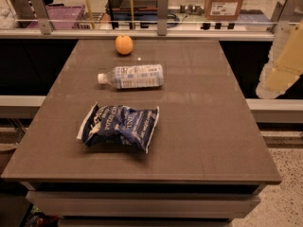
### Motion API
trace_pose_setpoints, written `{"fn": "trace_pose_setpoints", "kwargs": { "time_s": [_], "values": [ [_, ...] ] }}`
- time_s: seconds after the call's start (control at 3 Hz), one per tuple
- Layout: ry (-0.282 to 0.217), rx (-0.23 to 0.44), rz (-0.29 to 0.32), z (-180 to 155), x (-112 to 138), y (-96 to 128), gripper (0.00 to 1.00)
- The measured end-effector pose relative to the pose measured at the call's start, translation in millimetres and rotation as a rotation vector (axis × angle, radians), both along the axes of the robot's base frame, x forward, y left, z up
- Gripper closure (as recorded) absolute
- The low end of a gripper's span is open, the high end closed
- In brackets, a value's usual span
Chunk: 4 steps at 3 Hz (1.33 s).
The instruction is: Place blue plastic bottle upright
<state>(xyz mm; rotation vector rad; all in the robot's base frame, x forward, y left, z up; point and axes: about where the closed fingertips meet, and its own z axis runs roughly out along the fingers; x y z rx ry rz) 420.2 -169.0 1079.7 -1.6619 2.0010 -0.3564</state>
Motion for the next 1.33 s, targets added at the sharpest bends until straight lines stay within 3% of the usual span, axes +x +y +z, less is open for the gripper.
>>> {"fn": "trace_pose_setpoints", "kwargs": {
  "time_s": [0.67, 1.0, 1.33],
  "values": [
    [-0.01, -0.088, 0.022, 2, 33, 25, 0.0],
    [0.006, -0.104, 0.062, -3, 52, 37, 0.0],
    [0.058, -0.106, 0.144, -20, 82, 52, 0.0]
  ]
}}
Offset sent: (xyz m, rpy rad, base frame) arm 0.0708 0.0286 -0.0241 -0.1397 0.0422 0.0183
